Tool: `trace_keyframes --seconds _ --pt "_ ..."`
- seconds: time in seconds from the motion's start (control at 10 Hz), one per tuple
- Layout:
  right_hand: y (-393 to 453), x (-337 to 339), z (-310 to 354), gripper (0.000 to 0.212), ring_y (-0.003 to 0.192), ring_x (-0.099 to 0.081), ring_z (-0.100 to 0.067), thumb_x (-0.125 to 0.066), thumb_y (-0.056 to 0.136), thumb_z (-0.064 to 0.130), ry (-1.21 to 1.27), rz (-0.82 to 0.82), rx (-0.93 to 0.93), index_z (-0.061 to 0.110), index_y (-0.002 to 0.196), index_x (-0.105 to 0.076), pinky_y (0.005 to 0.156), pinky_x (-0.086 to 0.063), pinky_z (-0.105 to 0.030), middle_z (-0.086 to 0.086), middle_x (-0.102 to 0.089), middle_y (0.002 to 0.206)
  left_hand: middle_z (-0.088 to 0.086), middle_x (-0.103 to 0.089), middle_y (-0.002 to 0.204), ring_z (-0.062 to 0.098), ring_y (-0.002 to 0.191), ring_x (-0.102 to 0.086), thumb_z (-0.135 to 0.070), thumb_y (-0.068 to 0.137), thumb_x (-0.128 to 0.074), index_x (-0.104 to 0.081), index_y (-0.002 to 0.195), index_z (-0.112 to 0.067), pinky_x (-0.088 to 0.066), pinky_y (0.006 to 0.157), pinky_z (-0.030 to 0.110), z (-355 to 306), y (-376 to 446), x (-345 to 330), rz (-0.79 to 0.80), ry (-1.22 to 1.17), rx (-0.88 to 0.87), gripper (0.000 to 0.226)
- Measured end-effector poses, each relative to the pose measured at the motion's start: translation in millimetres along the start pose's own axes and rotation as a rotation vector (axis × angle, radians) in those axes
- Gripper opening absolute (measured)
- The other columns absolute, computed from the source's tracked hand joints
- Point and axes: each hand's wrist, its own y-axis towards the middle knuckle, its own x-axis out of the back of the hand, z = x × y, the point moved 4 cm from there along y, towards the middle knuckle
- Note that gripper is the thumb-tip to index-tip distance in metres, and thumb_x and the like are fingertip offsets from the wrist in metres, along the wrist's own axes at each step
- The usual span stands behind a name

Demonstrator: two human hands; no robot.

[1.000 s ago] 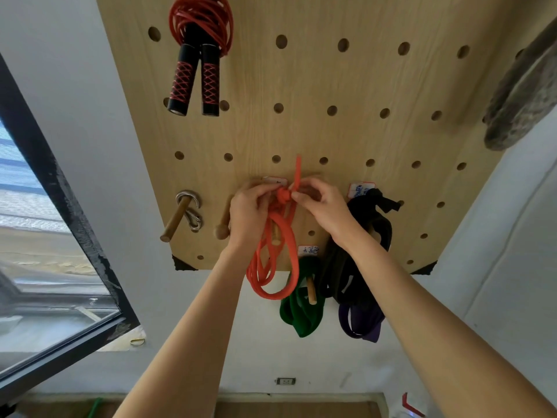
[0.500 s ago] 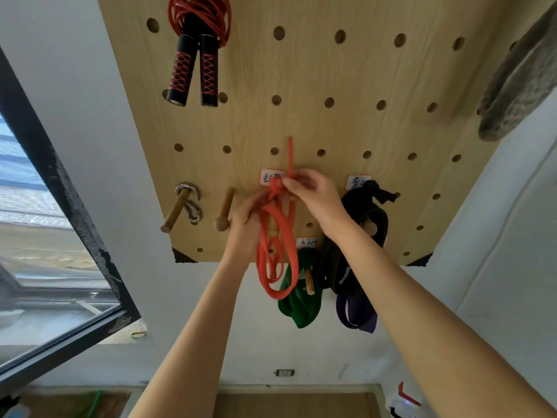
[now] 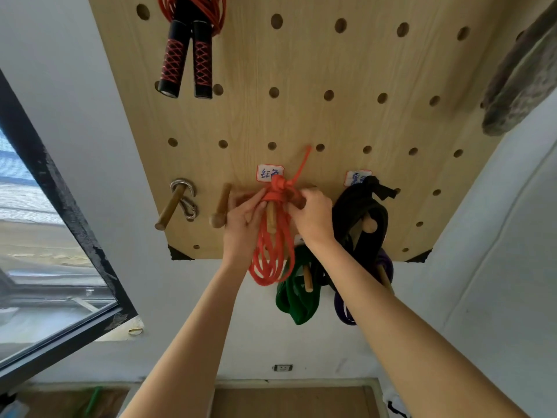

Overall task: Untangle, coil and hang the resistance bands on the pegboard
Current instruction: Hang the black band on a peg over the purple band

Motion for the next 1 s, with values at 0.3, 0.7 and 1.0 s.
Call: trace_keyframes --seconds 0.3,0.7,1.0 --pt "-12 -7 -6 0.023 0.078 -0.058 0.001 -0.073 0.079 0.017 0.262 0.196 0.004 0.018 0.092 -0.053 0.067 -0.046 -0.008 0.011 -0.058 0.087 -0.005 -0.062 0.078 -0.006 0.059 -0.057 -0.007 0.097 -0.043 -0.048 0.132 -0.018 -0.042 0.059 0.005 18 -13 5 0.077 0.124 -0.003 0.037" --pt "-19 -10 2 0.012 0.093 -0.062 -0.018 -0.063 0.085 0.014 0.132 0.007 -0.025 0.017 0.097 -0.062 0.086 -0.052 -0.035 0.002 -0.067 0.094 0.009 -0.066 0.093 0.023 0.089 -0.061 -0.012 0.095 -0.048 -0.065 0.113 -0.009 -0.044 0.076 0.025 12 -12 -2 -0.06 0.225 0.093 0.025" --pt "-44 53 3 0.011 0.06 -0.063 -0.013 -0.057 0.089 0.006 0.199 0.164 -0.107 0.013 0.092 -0.064 0.051 -0.052 -0.018 -0.004 -0.067 0.092 0.011 -0.062 0.102 0.028 0.092 -0.062 0.008 0.084 -0.046 -0.063 0.111 -0.007 -0.051 0.078 0.036 -5 -64 12 0.123 0.361 0.05 0.035"
